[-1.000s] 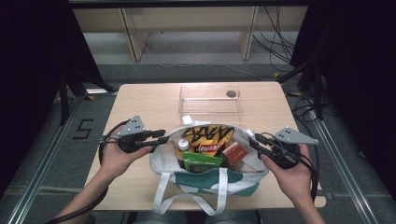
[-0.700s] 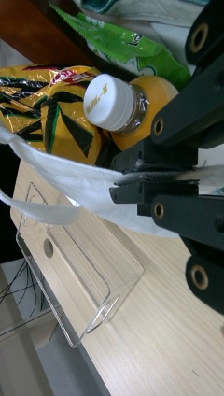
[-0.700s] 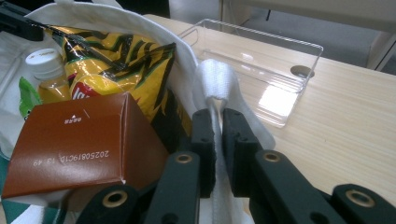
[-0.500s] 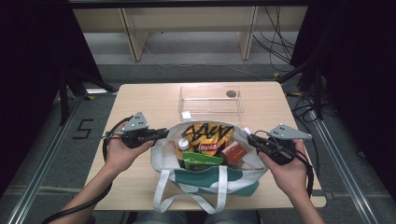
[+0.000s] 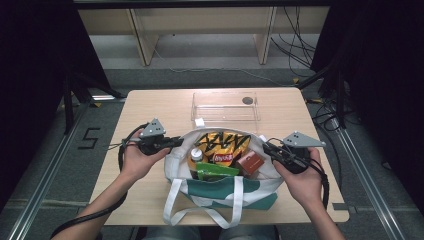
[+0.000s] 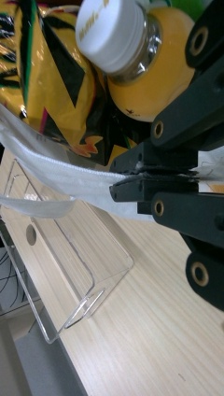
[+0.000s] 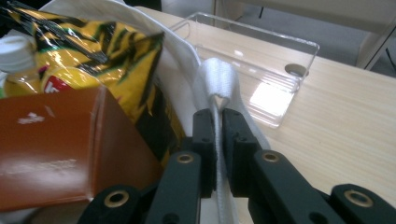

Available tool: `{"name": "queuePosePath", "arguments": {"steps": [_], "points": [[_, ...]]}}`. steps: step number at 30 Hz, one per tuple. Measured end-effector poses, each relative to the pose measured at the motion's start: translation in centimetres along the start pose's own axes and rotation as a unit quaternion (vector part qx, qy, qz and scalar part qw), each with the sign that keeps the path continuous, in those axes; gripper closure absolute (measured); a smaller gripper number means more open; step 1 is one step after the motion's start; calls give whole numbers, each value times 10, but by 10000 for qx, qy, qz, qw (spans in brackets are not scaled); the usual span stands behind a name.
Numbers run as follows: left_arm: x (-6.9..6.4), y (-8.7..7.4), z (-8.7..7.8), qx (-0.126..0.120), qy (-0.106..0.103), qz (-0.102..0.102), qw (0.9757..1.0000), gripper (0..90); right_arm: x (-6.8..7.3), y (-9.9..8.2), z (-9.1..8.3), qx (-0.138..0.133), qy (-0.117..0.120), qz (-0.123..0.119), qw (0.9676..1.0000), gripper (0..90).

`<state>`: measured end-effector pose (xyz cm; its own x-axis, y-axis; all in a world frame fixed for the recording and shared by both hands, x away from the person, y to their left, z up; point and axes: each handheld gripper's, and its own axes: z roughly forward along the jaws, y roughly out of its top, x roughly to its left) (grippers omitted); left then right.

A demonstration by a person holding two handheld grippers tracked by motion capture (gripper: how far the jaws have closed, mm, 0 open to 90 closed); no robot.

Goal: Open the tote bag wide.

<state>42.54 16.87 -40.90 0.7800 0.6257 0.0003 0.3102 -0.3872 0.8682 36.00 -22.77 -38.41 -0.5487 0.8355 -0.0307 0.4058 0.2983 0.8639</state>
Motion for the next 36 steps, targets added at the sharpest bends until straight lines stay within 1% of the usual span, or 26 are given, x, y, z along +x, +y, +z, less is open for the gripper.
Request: {"name": "queuePosePath", "arguments": {"steps": [1, 2, 3, 6, 7, 8, 9, 10, 11, 12, 13, 14, 15, 16, 17, 18, 20, 23, 24, 25, 26, 27, 32, 33, 35, 36], "points": [[0, -1, 2, 13, 23, -13, 10000, 861, 0, -2, 3, -39, -23, 42, 10000, 846], [0, -2, 4, 47, 31, 2, 10000, 861, -1, -4, 4, 39, 6, 34, 10000, 847], [1, -3, 5, 88, 23, -21, 10000, 861, -1, -6, 7, 26, -17, 95, 10000, 847], [2, -5, 10, 112, 37, -44, 9999, 859, -2, -8, 11, 59, -76, 20, 10000, 848], [3, -6, 11, 161, 29, -44, 9999, 859, 1, -8, 11, 162, -65, 208, 9996, 849], [3, -7, 13, 176, 50, -57, 9998, 859, -1, -9, 14, 66, -149, 76, 9998, 849], [3, -8, 15, 200, 64, -71, 9998, 858, 1, -9, 14, 187, -125, 180, 9996, 850], [4, -9, 18, 173, 37, -118, 9998, 858, -1, -9, 15, 155, -164, 96, 9997, 850], [4, -9, 19, 199, 61, -84, 9997, 858, -2, -9, 16, 223, -138, 137, 9996, 851], [5, -10, 21, 201, 56, -107, 9997, 857, -5, -10, 18, 198, -196, -25, 9996, 851], [6, -12, 23, 203, 52, -129, 9997, 856, -4, -11, 20, 256, -163, 42, 9995, 851], [7, -13, 24, 293, 35, -64, 9995, 855, -5, -12, 22, 200, -241, 0, 9995, 851], [8, -14, 26, 313, 21, -70, 9995, 853, -5, -13, 24, 258, -200, 47, 9995, 855], [7, -15, 28, 314, 33, -137, 9994, 852, -5, -14, 25, 282, -234, 103, 9993, 855], [7, -15, 29, 322, 63, -109, 9994, 852, -5, -15, 25, 343, -211, 146, 9991, 855], [8, -15, 29, 338, -2, -123, 9994, 851, -7, -15, 26, 319, -189, 35, 9993, 855], [8, -16, 31, 328, 48, -111, 9994, 851, -5, -16, 27, 313, -194, 194, 9991, 859], [9, -17, 33, 372, 23, -100, 9993, 851, -9, -16, 29, 313, -224, 45, 9992, 862], [8, -17, 34, 369, 36, -157, 9992, 851, -7, -16, 29, 396, -177, 180, 9989, 863], [7, -18, 35, 333, 52, -186, 9993, 850, -10, -18, 31, 357, -180, 76, 9992, 864], [7, -19, 36, 347, 34, -206, 9992, 849, -11, -18, 31, 384, -160, 95, 9991, 865], [7, -19, 36, 418, 44, -101, 9991, 848, -10, -19, 32, 417, -134, 197, 9988, 866], [6, -21, 39, 439, 20, -97, 9990, 846, -12, -21, 33, 348, -105, 276, 9990, 869], [6, -21, 39, 486, 32, -71, 9988, 845, -12, -21, 33, 430, -109, 239, 9987, 869], [6, -23, 42, 529, 24, -82, 9986, 844, -12, -23, 36, 449, -101, 346, 9983, 870], [6, -25, 44, 553, 13, -73, 9984, 842, -13, -24, 37, 445, -87, 324, 9984, 871]]}}
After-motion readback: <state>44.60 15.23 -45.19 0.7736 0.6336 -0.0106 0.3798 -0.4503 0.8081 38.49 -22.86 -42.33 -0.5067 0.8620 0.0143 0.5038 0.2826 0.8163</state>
